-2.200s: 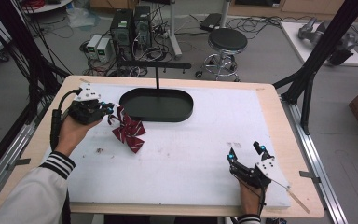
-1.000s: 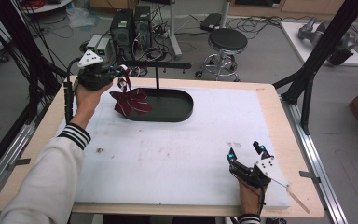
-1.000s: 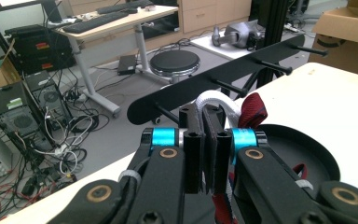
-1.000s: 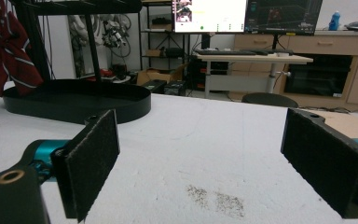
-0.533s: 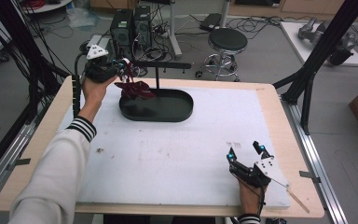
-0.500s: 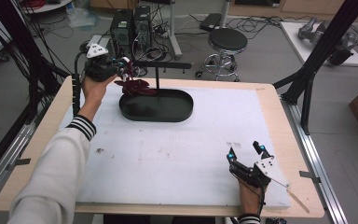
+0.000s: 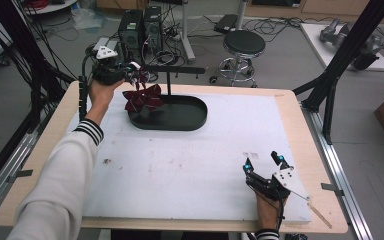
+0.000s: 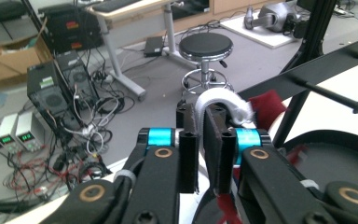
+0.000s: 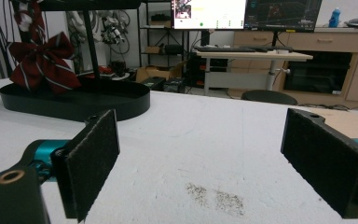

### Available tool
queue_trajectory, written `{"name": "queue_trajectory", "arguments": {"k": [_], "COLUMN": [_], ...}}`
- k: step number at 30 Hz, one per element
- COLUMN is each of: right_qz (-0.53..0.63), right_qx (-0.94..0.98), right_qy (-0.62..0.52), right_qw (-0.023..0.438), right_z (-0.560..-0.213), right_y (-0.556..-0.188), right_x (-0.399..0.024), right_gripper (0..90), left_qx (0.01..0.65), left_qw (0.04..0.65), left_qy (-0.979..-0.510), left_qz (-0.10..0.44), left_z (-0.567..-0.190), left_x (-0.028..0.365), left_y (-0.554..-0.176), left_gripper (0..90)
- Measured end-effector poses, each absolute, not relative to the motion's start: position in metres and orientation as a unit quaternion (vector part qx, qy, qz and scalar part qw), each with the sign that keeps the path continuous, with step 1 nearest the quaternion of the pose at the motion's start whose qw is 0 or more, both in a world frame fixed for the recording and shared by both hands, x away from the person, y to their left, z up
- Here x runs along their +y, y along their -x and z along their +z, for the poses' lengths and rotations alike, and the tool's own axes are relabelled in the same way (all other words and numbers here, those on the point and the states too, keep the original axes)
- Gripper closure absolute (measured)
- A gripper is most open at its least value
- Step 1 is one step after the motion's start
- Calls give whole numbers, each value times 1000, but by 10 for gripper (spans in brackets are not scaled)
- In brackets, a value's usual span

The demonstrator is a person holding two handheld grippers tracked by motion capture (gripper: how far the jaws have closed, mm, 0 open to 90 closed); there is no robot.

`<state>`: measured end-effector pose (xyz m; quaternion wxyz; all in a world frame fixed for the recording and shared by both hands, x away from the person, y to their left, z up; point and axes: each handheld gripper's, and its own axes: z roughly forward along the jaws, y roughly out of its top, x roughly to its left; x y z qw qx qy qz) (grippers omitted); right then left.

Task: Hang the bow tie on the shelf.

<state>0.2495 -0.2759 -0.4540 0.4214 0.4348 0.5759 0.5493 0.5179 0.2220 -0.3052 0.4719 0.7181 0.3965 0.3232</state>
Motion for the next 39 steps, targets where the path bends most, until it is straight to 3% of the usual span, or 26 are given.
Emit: {"name": "queue_trajectory", "arguments": {"k": [4,11,16,22,29,39], "right_qz": [549,555,555,555,555,554], "right_qx": [575,571,573,572,571,574], "right_qy": [-435,-433,-435,-436,-436,-425], "right_qw": [422,421,418,419,420,428], "right_z": [-454,-455,-454,-454,-454,-455], "right_y": [-249,-249,-249,-248,-248,-247], "right_x": [-276,-277,-276,-276,-276,-275], "right_gripper": [105,105,105,105,105,104], "left_qx": [398,415,405,418,408,339], "left_qw": [466,476,490,481,518,608], "left_qy": [-721,-718,-712,-708,-690,-660], "left_qz": [323,295,298,305,297,284], "left_z": [-308,-315,-316,-321,-332,-366], "left_x": [223,234,241,251,271,296], "left_y": [-516,-516,-513,-514,-497,-395], "left_gripper": [754,440,326,255,191,163]}}
